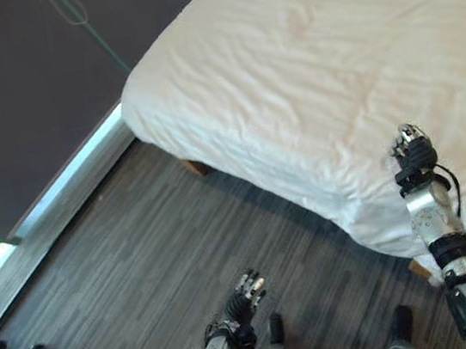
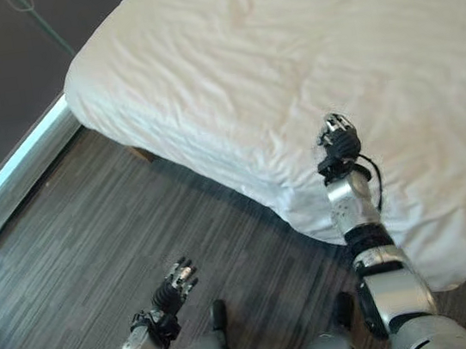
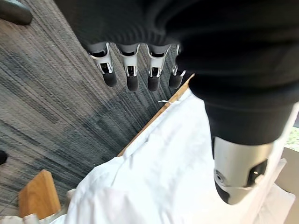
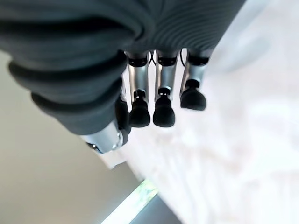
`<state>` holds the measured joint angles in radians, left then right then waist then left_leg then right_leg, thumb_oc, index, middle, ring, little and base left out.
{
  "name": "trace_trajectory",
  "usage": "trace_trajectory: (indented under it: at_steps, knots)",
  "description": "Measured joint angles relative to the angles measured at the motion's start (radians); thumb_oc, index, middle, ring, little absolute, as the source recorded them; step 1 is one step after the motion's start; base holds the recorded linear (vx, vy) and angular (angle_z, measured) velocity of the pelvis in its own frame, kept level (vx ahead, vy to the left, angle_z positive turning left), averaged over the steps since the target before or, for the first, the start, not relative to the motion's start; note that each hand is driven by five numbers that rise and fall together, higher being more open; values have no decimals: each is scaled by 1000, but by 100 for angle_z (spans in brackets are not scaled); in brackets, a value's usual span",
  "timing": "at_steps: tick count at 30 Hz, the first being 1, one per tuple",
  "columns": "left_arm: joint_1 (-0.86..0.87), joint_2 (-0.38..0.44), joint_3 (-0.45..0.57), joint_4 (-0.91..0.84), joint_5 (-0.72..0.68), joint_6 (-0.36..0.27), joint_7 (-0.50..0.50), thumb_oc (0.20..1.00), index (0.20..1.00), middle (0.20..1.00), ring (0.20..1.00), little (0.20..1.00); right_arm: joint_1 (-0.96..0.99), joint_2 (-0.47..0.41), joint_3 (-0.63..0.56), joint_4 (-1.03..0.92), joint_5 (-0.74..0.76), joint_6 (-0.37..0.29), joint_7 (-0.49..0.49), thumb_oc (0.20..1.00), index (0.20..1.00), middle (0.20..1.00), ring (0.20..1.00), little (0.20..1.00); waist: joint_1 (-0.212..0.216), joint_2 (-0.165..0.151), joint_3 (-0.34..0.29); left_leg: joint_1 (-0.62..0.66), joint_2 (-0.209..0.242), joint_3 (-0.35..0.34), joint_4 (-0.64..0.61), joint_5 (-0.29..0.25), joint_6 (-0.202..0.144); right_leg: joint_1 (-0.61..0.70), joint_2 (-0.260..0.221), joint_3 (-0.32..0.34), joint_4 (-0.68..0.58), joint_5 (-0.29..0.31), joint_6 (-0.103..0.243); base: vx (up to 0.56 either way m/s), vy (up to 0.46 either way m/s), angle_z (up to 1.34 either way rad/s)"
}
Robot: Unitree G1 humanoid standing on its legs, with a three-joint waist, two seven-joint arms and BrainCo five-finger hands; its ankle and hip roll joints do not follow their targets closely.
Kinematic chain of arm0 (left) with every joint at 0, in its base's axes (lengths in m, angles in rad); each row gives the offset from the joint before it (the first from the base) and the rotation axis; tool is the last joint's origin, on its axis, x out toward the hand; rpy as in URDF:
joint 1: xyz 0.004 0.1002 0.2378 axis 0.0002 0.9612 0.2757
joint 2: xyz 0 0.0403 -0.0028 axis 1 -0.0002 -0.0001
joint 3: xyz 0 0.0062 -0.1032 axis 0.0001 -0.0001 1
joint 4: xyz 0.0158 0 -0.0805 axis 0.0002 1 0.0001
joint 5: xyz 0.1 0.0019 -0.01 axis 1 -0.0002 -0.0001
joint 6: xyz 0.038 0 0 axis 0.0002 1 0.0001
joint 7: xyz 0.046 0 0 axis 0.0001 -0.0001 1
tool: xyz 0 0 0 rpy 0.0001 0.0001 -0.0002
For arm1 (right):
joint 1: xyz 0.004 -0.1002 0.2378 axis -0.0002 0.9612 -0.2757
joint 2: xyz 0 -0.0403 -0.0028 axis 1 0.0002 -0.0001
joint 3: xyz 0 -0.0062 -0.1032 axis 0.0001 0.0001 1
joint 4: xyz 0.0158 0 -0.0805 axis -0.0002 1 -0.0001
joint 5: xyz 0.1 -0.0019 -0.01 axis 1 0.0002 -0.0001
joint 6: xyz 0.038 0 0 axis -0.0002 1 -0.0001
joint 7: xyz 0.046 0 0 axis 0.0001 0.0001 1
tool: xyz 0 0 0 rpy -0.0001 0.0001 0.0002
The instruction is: Making the bed.
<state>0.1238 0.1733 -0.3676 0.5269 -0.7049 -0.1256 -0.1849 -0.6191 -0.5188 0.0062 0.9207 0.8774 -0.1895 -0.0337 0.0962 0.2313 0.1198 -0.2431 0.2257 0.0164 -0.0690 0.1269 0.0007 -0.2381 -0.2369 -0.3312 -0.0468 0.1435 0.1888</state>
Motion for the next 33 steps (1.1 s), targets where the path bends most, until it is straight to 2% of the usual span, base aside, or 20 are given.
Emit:
trace_trajectory:
  at_steps: [3, 4, 6, 8, 10, 12, 15, 17, 18, 19, 21, 23, 24, 25, 26, 27, 28, 29, 30, 33]
  knots:
    - [-12, 0, 0, 0, 0, 0, -17, 1000, 1000, 1000, 1000, 1000, 22, -19, -21, -18, -17, 3, 33, 200, 200, 200, 200, 200, -13, -4, 3, -17, -4, 4, -1, -3, -25, -37, -10, 12, 26, -1, 1, -5, 8, -6]
    - [-20, 0, 0, -1, 0, -4, -18, 1000, 1000, 1000, 1000, 1000, 21, -21, -41, -20, -17, 3, 39, 200, 200, 200, 200, 200, -13, 1, 1, -17, 0, 3, 0, -16, -47, -45, -11, 12, 42, -7, 2, -22, 8, -7]
    - [-28, 1, 3, 0, 1, -6, -18, 1000, 1000, 1000, 1000, 1000, 49, -25, -78, -25, -16, 0, 42, 200, 200, 200, 200, 200, -20, -1, 4, -25, 7, 2, 2, -47, -128, -84, -18, 25, 98, -28, 6, -6, 4, -4]
    - [-41, 7, 5, 2, 2, -5, -16, 1000, 1000, 1000, 1000, 1000, 95, -61, -131, -45, -15, -1, 68, 200, 200, 200, 200, 200, -23, -16, 5, -36, -2, -3, -16, -60, -146, -128, -33, 45, 172, -68, 3, 49, 8, 16]
    - [-48, 13, 19, 2, 3, -3, -15, 1000, 1000, 1000, 1000, 1000, 142, -92, -183, -44, -14, 4, 78, 200, 200, 200, 200, 200, -35, -32, 6, -31, 0, -1, -23, -82, -166, -137, -35, 54, 183, -89, -3, 83, 49, 13]
    - [-39, 14, 19, -1, 3, -1, -13, 1000, 1000, 1000, 1000, 1000, 172, -124, -268, -23, -5, 9, 84, 200, 200, 200, 200, 200, -42, -43, 7, -18, -19, 3, 26, -62, -138, -120, -38, 79, 161, -85, 4, 30, 75, -26]
    - [-42, 18, 25, -3, 3, -6, -6, 1000, 1000, 1000, 1000, 1000, 267, -247, -413, 85, 0, 14, 43, 200, 200, 200, 200, 200, -78, -52, 12, 57, -50, 35, -23, -55, -146, -58, -59, 112, 96, -61, 40, 0, 110, -17]
    - [-54, 32, 37, -4, 5, -8, 8, 1000, 1000, 1000, 1000, 1000, 317, -308, -471, 205, -6, 33, 4, 200, 200, 200, 200, 200, -103, -69, 23, 81, -65, 62, -21, -55, -145, -28, -60, 134, 38, -33, 45, -44, 54, -34]
    - [-54, 36, 44, -3, 5, -8, 15, 1000, 1000, 1000, 1000, 1000, 331, -319, -479, 241, -8, 43, -8, 304, 304, 304, 304, 304, -113, -79, 31, 90, -69, 68, -14, -54, -145, -15, -61, 153, 16, -23, 47, -60, 41, -56]
    - [-59, 44, 55, -2, 5, -16, 21, 1000, 1000, 1000, 1000, 1000, 354, -324, -480, 270, -13, 52, -15, 1000, 1000, 1000, 1000, 1000, -132, -91, 40, 97, -73, 68, 5, -54, -144, -4, -61, 173, -15, -10, 45, -43, 45, -56]
    - [-75, 40, 63, -2, 5, -24, 25, 1000, 1000, 1000, 1000, 1000, 373, -324, -477, 276, -17, 63, -23, 1000, 1000, 1000, 1000, 1000, -163, -95, 53, 122, -70, 57, 15, -51, -140, 16, -51, 206, -53, 14, 34, -42, 108, -63]
    - [-106, 28, 62, -3, 4, -29, 30, 1000, 1000, 1000, 1000, 1000, 366, -321, -448, 269, -45, 78, -21, 1000, 1000, 1000, 1000, 1000, -178, -118, 70, 159, -70, 47, 39, -51, -142, 15, -40, 264, -52, 25, 21, 7, 215, -81]
    - [-113, 27, 62, -3, 4, -31, 36, 1000, 1000, 1000, 1000, 1000, 363, -322, -410, 261, -57, 79, -21, 1000, 1000, 1000, 1000, 1000, -168, -123, 73, 172, -71, 36, 43, -51, -142, 16, -36, 290, -52, 26, 20, 85, 174, -92]
    - [-131, 26, 64, -3, 4, -39, 54, 1000, 1000, 1000, 1000, 1000, 358, -306, -361, 227, -74, 81, -17, 1000, 1000, 1000, 1000, 1000, -168, -134, 79, 185, -73, -12, 64, -55, -145, 16, -31, 329, -52, 27, 18, 11, 141, -96]
    - [-153, 27, 79, -5, 6, -43, 70, 1000, 1000, 1000, 1000, 1000, 365, -262, -315, 159, -94, 82, -13, 1000, 1000, 1000, 1000, 1000, -171, -156, 90, 195, -88, -95, 80, -94, -146, 17, -28, 377, -52, 27, 10, -29, 194, -110]
    - [-171, 28, 85, -10, 12, -52, 85, 1000, 1000, 1000, 1000, 1000, 390, -209, -268, 69, -102, 80, -11, 1000, 1000, 1000, 1000, 1000, -165, -170, 98, 223, -121, -194, 60, -150, -155, 13, -20, 412, -52, 36, 3, -171, 181, -114]
    - [-165, 26, 100, -20, 18, -59, 102, 1000, 1000, 1000, 1000, 1000, 431, -147, -247, -66, -133, 74, -6, 1000, 1000, 1000, 1000, 1000, -165, -171, 99, 243, -149, -241, 45, -176, -155, 16, 7, 440, -52, 41, 4, -225, 231, -100]
    - [-175, 29, 102, -45, 26, -62, 112, 1000, 1000, 1000, 1000, 1000, 491, -67, -231, -185, -156, 72, 2, 1000, 1000, 1000, 1000, 1000, -173, -168, 98, 259, -136, -195, 52, -219, -133, 23, 34, 447, -51, 54, 4, -238, 255, -62]
    - [-187, 37, 104, -90, 43, -64, 118, 1000, 1000, 1000, 1000, 1000, 550, 7, -230, -273, -181, 74, 3, 1000, 1000, 1000, 1000, 1000, -173, -176, 99, 277, -130, -180, 34, -223, -134, 22, 39, 447, -39, 55, 4, -235, 272, -27]
    - [-215, 55, 107, -191, 68, -83, 141, 1000, 1000, 1000, 1000, 1000, 691, 193, -182, -457, -259, 54, -13, 1000, 1000, 1000, 1000, 1000, -172, -242, 121, 305, -143, -142, 8, -239, -130, 5, 32, 448, -1, 62, 11, -152, 161, -16]
